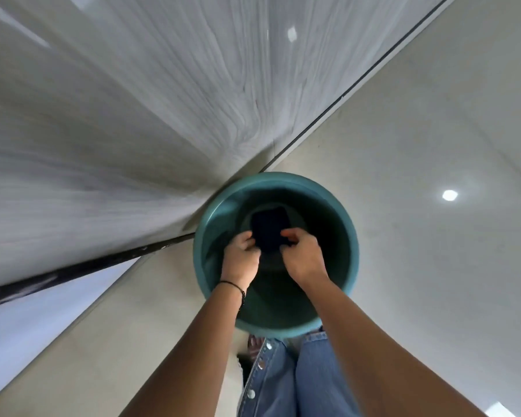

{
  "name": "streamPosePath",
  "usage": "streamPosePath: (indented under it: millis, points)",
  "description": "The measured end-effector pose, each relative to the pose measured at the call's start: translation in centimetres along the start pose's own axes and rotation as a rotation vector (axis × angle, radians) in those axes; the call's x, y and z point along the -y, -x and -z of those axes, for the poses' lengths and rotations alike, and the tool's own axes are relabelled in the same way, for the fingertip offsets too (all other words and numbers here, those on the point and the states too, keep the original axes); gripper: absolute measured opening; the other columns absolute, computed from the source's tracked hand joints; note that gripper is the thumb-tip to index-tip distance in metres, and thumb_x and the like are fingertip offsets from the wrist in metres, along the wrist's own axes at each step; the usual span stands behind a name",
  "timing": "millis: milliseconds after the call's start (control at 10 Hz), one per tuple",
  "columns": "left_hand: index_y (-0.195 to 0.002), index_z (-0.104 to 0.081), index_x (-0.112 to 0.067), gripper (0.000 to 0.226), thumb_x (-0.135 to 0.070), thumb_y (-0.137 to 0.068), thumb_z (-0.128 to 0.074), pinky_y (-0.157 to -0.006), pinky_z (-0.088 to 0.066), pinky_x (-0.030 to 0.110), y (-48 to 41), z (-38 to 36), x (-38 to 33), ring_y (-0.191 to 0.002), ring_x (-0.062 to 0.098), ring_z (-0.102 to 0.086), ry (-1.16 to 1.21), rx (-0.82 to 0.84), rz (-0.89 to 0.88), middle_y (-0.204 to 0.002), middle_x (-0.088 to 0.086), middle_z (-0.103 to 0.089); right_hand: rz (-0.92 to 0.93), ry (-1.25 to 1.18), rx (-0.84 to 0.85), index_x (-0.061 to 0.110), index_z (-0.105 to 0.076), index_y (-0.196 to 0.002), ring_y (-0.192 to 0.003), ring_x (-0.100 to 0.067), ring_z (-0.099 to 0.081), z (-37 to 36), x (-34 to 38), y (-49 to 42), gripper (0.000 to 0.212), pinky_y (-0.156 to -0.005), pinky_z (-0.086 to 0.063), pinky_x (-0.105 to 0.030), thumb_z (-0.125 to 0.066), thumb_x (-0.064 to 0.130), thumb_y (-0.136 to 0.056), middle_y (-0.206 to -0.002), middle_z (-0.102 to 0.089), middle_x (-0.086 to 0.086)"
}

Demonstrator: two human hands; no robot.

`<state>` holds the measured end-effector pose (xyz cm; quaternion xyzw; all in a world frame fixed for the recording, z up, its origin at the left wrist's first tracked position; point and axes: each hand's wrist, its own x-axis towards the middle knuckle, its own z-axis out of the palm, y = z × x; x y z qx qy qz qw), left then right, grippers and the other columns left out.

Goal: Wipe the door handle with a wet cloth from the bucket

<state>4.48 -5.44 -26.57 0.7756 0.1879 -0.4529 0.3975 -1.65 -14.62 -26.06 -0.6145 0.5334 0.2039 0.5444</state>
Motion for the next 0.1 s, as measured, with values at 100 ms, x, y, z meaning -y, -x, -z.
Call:
streamPosePath:
  millis: [100]
  points:
    - [-0.129,-0.053,-0.008,0.037,0.003,-0.094,-0.046,-0.098,-0.046,0.036,6.11,2.17,-1.79,-0.108,0.017,-0.055,0.118,0.047,-0.034,-0.127,0.010,-0.059,0.070,-0.086,-0.005,0.017,-0.061,-0.122,-0.115,-0.017,-0.056,1.64,2.09,5.67,0.035,-0.091,-0.040,-0.021,-0.052,0.005,-0.091,-0.127,-0.061,-0.003]
